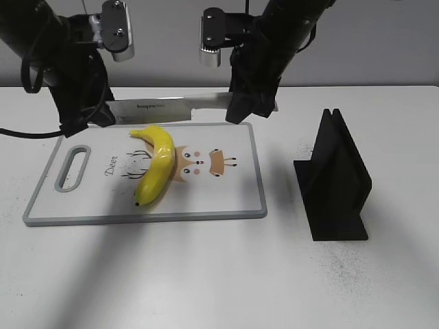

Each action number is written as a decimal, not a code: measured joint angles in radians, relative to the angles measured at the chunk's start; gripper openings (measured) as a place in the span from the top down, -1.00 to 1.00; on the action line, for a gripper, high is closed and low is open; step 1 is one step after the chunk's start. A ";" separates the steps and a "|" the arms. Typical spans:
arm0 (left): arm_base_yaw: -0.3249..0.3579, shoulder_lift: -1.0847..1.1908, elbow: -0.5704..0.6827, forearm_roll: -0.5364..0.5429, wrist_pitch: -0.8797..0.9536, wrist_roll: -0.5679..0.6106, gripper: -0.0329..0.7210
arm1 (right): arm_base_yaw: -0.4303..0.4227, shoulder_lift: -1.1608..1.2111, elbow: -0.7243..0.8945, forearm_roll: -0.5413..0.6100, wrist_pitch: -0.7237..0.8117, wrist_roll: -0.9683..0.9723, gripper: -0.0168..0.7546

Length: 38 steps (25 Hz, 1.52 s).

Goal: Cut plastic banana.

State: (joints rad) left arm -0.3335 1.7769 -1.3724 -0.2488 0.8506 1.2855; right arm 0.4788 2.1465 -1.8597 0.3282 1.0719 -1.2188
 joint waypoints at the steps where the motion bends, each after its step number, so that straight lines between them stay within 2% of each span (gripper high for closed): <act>1: 0.002 0.003 0.000 0.002 -0.005 0.001 -0.17 | 0.000 0.000 0.000 0.001 0.000 0.000 0.54; 3: 0.005 0.011 0.000 0.002 -0.022 0.001 0.06 | 0.000 0.000 0.000 0.001 0.000 0.000 0.54; 7: 0.005 0.037 0.000 0.000 -0.042 0.003 0.76 | 0.000 0.000 0.000 0.001 0.000 -0.001 0.54; 9: 0.005 0.052 0.000 -0.002 -0.044 0.010 0.86 | 0.000 0.000 0.000 -0.007 -0.001 -0.007 0.54; 17: 0.002 0.105 0.000 -0.043 -0.115 0.021 0.90 | -0.003 0.009 -0.002 -0.048 -0.006 -0.007 0.54; 24: 0.000 0.309 -0.011 -0.055 -0.245 0.025 0.90 | -0.013 0.152 -0.009 -0.064 -0.061 -0.007 0.53; 33: -0.002 0.281 -0.016 -0.049 -0.218 0.026 0.91 | -0.015 0.153 -0.014 -0.067 -0.047 -0.008 0.53; 38: 0.001 0.165 -0.003 -0.029 -0.152 0.025 0.92 | -0.007 0.075 -0.010 -0.050 -0.029 -0.006 0.53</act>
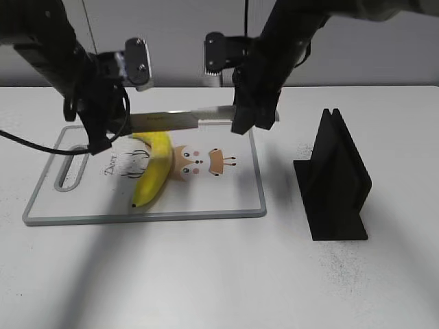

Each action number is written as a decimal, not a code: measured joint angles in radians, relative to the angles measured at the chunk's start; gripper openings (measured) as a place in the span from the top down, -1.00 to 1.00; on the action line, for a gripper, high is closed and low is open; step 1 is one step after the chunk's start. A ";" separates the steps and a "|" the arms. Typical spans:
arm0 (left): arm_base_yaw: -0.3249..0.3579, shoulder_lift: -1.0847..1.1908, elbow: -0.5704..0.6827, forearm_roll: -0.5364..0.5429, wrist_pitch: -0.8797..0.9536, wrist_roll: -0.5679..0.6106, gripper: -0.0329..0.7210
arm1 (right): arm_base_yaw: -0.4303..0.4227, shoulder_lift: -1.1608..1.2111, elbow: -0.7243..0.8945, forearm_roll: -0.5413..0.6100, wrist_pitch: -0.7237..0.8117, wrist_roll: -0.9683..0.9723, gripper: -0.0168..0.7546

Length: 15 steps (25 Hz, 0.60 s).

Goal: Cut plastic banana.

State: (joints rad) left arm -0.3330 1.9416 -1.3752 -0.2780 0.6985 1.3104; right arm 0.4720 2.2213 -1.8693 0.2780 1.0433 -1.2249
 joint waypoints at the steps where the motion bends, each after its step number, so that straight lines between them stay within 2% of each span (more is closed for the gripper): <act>1: 0.000 -0.034 0.000 0.002 0.014 0.000 0.92 | 0.000 -0.021 0.000 0.005 0.005 -0.001 0.53; 9: -0.003 -0.236 0.001 0.007 0.101 0.000 0.92 | 0.002 -0.169 0.000 0.019 0.070 -0.001 0.53; 15: -0.003 -0.260 0.002 0.001 0.109 0.000 0.92 | 0.005 -0.190 -0.001 0.019 0.077 -0.001 0.53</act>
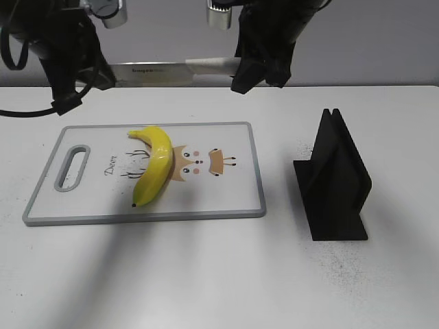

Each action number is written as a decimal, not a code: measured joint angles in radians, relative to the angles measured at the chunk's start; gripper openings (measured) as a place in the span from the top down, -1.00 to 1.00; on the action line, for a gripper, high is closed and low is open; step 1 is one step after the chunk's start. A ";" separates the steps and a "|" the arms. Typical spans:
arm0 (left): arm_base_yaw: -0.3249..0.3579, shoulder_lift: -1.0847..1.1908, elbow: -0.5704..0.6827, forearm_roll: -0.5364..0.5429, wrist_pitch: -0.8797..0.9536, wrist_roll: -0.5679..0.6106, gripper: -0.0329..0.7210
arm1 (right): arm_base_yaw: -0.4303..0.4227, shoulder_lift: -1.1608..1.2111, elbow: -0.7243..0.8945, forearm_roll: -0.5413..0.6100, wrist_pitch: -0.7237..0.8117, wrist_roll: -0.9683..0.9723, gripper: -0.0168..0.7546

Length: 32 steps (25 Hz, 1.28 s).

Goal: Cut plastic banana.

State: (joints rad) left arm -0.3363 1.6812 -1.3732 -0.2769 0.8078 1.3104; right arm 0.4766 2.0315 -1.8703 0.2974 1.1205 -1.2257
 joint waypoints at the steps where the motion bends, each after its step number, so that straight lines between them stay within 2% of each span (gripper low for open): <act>1: 0.000 0.000 0.000 -0.004 0.000 0.000 0.92 | 0.000 0.000 0.000 0.000 0.000 0.000 0.53; 3: 0.000 0.000 0.000 -0.015 -0.003 -0.001 0.82 | 0.000 0.000 0.000 0.000 0.003 0.001 0.53; 5: 0.000 -0.001 0.000 -0.042 -0.021 -0.006 0.55 | 0.000 0.000 0.000 -0.002 0.006 0.007 0.53; 9: 0.001 -0.006 -0.008 -0.111 -0.038 -0.011 -0.43 | 0.000 0.004 0.003 -0.010 0.007 0.010 0.54; 10: 0.001 -0.006 -0.015 -0.128 -0.038 -0.011 -0.64 | 0.000 0.007 0.003 -0.011 0.007 0.010 0.54; 11: 0.001 -0.009 -0.022 -0.142 -0.040 -0.012 -0.74 | 0.000 0.009 0.003 -0.013 0.007 0.010 0.54; 15: 0.002 -0.044 -0.052 -0.153 -0.050 -0.076 -0.79 | 0.000 0.019 0.006 -0.046 0.004 0.050 0.54; 18: 0.015 -0.080 -0.064 -0.116 -0.057 -0.234 -0.77 | 0.000 0.020 0.006 -0.081 -0.031 0.307 0.54; 22: 0.056 -0.120 -0.067 0.067 -0.008 -0.575 -0.74 | 0.000 0.020 0.006 -0.173 -0.032 0.673 0.54; 24: 0.090 -0.129 -0.067 0.159 0.056 -0.775 -0.72 | -0.001 0.020 0.006 -0.198 0.009 0.739 0.54; 27: 0.152 -0.130 -0.067 0.218 0.210 -0.982 -0.71 | -0.001 0.020 0.006 -0.201 0.082 0.812 0.54; 30: 0.216 -0.130 -0.067 0.228 0.366 -1.064 -0.67 | -0.001 0.020 0.006 -0.201 0.097 0.950 0.54; 32: 0.250 -0.130 -0.067 0.229 0.398 -1.082 -0.66 | -0.001 0.013 0.007 -0.201 0.097 1.058 0.54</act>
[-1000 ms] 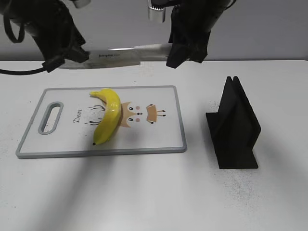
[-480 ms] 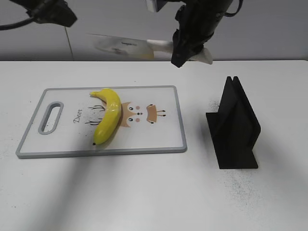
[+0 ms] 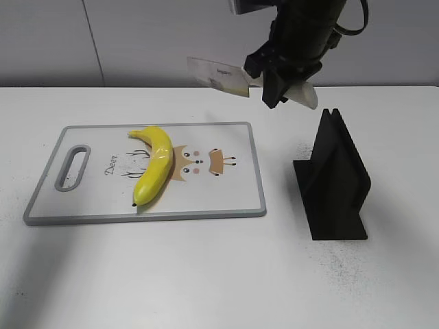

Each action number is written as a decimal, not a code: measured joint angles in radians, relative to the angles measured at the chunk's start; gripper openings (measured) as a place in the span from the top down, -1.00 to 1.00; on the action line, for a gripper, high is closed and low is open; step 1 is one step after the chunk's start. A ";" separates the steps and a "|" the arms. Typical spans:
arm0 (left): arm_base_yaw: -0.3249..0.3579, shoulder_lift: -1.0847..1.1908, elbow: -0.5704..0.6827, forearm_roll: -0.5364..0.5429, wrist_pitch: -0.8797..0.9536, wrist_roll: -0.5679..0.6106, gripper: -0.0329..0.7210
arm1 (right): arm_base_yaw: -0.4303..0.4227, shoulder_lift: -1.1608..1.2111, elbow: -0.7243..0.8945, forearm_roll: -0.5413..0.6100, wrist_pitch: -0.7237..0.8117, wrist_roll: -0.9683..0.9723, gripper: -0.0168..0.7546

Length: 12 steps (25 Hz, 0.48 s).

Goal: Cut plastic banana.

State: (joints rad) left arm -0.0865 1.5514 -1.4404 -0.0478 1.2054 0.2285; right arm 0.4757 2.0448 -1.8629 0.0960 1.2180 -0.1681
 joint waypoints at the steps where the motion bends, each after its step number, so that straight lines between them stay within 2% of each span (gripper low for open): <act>1: 0.011 0.000 0.000 0.000 0.006 -0.005 -0.65 | 0.000 -0.008 0.004 0.003 0.001 0.053 0.54; 4: 0.031 -0.037 0.031 0.000 0.006 -0.030 -0.64 | 0.000 -0.055 0.042 0.045 0.001 0.126 0.54; 7: 0.034 -0.131 0.129 -0.008 0.007 -0.040 -0.63 | 0.001 -0.140 0.137 0.088 -0.008 0.168 0.54; 12: 0.034 -0.362 0.350 -0.008 0.011 -0.042 -0.62 | 0.001 -0.349 0.404 0.100 -0.195 0.267 0.54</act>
State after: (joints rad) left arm -0.0529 1.1898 -1.0903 -0.0556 1.2166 0.1863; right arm 0.4766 1.6960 -1.4589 0.1957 1.0226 0.0994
